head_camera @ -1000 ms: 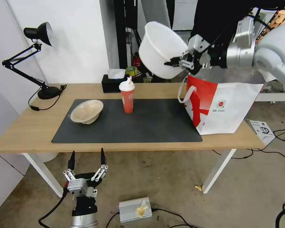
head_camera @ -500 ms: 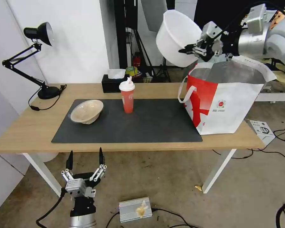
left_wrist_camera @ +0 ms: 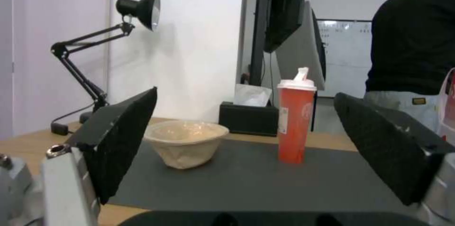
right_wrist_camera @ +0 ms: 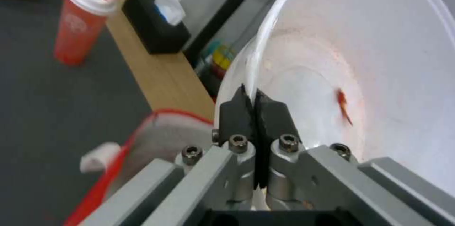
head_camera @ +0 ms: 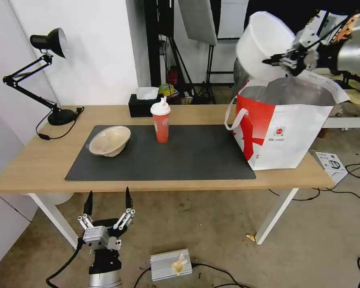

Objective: Pick up the trash from the table and place it into the takeout bag.

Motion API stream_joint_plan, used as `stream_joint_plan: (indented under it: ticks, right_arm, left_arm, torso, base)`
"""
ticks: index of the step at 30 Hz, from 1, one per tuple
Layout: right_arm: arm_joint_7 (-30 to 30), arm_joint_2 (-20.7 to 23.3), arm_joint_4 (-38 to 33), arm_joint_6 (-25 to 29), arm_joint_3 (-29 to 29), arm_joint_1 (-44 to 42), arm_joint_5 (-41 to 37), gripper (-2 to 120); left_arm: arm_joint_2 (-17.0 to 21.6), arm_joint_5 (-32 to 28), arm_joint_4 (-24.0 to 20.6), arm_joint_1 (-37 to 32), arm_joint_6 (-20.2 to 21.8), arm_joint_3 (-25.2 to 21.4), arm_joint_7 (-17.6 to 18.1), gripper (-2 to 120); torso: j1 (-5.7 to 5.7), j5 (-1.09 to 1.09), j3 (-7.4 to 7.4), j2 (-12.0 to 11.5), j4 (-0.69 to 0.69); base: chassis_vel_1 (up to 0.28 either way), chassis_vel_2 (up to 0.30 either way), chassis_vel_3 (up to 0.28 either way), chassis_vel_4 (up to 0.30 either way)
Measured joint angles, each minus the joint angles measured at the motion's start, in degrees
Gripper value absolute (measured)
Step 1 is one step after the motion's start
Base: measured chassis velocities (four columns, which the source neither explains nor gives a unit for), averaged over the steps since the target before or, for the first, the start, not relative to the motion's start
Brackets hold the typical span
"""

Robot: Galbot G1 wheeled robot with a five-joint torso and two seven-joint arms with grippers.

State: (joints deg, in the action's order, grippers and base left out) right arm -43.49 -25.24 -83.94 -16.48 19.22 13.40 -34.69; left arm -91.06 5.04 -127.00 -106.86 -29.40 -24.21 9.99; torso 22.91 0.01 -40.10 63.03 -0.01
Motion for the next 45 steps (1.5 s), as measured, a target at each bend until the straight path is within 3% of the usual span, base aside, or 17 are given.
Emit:
stream_joint_plan:
  ticks: [23, 45]
  right_arm:
    - [-0.1, 2.3, 1.2, 0.7, -16.4, -22.3, -0.1, 0]
    - [-1.0, -2.3, 2.8, 1.0, -16.9, -24.1, 0.5, 0]
  left_arm:
    - [-0.2, 1.3, -0.1, -0.8, -0.1, 0.3, 0.0, 100]
    - [-0.2, 1.3, 0.3, -0.7, -0.2, -0.1, 0.2, 100]
  torso:
    - [0.00, 0.00, 0.00, 0.0, 0.01]
    - [0.00, -0.02, -0.01, 0.0, 0.01]
  base:
    - [0.000, 0.000, 0.000, 0.000]
    - [0.000, 0.000, 0.000, 0.000]
